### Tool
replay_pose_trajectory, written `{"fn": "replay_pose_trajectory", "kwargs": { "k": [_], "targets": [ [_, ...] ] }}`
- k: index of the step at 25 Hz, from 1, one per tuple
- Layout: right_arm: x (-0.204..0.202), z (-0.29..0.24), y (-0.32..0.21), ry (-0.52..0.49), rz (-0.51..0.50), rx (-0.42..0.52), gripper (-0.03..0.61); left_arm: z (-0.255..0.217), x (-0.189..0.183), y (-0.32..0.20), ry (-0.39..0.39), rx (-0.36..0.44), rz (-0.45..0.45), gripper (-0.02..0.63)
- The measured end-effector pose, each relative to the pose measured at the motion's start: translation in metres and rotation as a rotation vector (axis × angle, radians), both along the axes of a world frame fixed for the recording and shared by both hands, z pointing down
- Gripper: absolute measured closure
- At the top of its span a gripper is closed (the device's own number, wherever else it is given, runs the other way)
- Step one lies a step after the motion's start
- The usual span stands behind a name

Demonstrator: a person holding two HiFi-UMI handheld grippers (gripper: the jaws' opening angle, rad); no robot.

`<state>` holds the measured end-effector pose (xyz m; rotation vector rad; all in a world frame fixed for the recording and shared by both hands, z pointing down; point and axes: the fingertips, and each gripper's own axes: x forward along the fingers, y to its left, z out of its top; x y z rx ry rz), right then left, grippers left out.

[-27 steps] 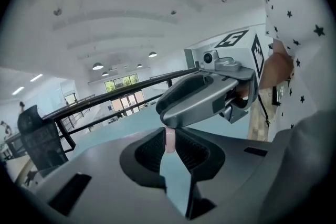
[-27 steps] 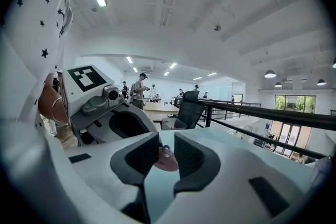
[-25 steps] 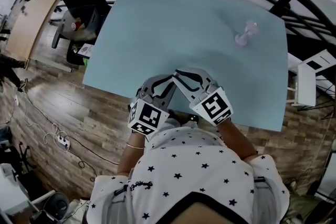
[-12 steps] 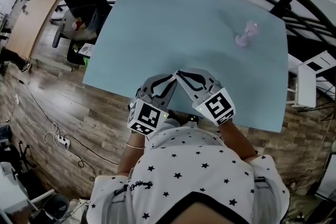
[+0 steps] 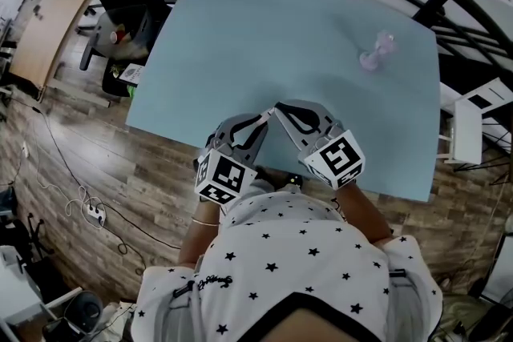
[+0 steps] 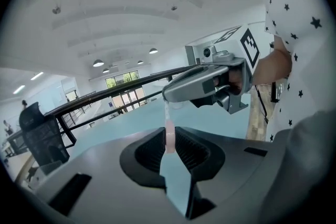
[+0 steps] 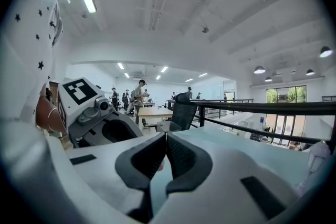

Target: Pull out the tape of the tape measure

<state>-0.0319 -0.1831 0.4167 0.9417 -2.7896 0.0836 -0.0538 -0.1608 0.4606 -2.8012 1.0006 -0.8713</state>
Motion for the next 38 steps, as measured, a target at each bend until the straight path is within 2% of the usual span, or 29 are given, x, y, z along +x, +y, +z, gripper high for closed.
{"fn": "replay_pose_trajectory", "kwargs": {
  "k": [8, 15, 21, 23, 26, 29, 34, 38],
  "targets": [
    [0.010, -0.013, -0.003, -0.023, 0.031, 0.023, 0.577, 0.000, 0.002, 0.002, 0.034, -0.020, -0.003, 0.537],
    [-0.008, -0.022, 0.012, -0.018, -0.035, 0.053, 0.578, 0.004, 0.004, 0.000, 0.070, -0.060, -0.020, 0.535],
    [-0.017, -0.020, 0.019, -0.022, -0.055, 0.011, 0.580, 0.009, 0.003, -0.003, 0.081, -0.093, -0.038, 0.537],
    [-0.018, -0.023, 0.021, -0.035, -0.066, 0.015, 0.580, 0.014, 0.003, -0.003, 0.061, -0.109, -0.039, 0.535],
    [-0.023, -0.034, 0.024, -0.057, -0.080, 0.044, 0.580, 0.031, 0.001, 0.001, -0.017, -0.123, -0.028, 0.537],
    [-0.024, -0.039, 0.020, -0.042, -0.058, 0.069, 0.578, 0.033, -0.001, 0.005, 0.034, -0.144, -0.040, 0.537],
    [-0.011, -0.044, 0.015, -0.065, -0.023, 0.083, 0.578, 0.038, -0.005, 0.005, 0.034, -0.171, -0.053, 0.537],
    [-0.004, -0.050, 0.011, -0.067, -0.003, 0.110, 0.578, 0.033, -0.006, 0.003, 0.067, -0.166, -0.066, 0.537]
  ]
}}
